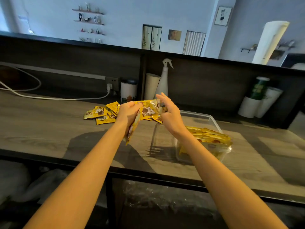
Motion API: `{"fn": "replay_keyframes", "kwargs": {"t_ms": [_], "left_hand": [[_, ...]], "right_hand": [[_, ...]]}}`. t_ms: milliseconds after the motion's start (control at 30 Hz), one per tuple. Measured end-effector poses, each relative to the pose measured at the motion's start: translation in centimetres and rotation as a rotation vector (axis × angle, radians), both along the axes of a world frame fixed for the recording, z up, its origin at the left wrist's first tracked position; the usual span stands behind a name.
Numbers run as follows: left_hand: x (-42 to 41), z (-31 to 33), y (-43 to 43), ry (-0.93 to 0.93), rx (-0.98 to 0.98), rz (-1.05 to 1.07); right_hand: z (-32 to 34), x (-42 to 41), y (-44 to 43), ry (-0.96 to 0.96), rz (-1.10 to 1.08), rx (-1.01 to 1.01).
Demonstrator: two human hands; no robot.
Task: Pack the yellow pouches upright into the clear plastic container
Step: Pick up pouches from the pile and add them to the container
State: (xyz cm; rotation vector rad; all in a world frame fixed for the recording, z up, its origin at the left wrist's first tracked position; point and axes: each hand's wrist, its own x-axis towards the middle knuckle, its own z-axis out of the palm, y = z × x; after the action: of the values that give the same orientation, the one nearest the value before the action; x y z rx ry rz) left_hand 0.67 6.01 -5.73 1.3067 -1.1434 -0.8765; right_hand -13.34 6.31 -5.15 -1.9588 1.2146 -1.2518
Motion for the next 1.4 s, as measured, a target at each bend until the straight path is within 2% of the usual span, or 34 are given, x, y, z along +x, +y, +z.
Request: {"fn": "replay_keyframes", "kwargs": {"t_ms": [67,100,233,500,633,733,833,1000,1167,1400], "left_hand": [[-1.1,0.7,0.6,-0.006,-0.089,-0.029],[-1.7,1.0,0.8,-0.006,-0.124,-0.045],[-4.4,2.0,1.3,-0.046,-0.209,-0.092],[-8.5,2.0,1.1,-0.115,-0.177,-0.114],[-10.2,2.1,0.6,-0.153,-0.127,-0.108],[-11.2,2.7,0.3,-0.375,-0.113,-0.006],[-12.5,4.6,0.1,-0.577,-0.248,0.066],[-15.8,6.9,-1.0,-0.751,-0.397,-0.157],[-16.8,6.5,-2.0,-0.777,-0.373,-0.248],[-17.4,5.8,-3.1,-0.775,-0.35,-0.163]], "right_hand": [[1.3,-1.2,0.2,-0.288,-0.05,0.152],[1.8,-1.9,0.1,-0.345,-0.096,0.204],[2.8,-4.5,0.4,-0.242,-0.135,0.278],[3.4,-8.7,0.7,-0.428,-0.227,0.317],[3.6,-10.3,0.6,-0.382,-0.275,0.259],[3.8,-12.4,0.3,-0.288,-0.323,0.145],[4.3,-14.4,-0.1,-0.181,-0.31,0.087],[5.3,-15.6,-0.3,-0.039,-0.261,-0.029],[4.8,-17.1,-0.9,-0.002,-0.29,-0.014],[3.1,-17.6,-1.5,-0.129,-0.272,0.056]]}}
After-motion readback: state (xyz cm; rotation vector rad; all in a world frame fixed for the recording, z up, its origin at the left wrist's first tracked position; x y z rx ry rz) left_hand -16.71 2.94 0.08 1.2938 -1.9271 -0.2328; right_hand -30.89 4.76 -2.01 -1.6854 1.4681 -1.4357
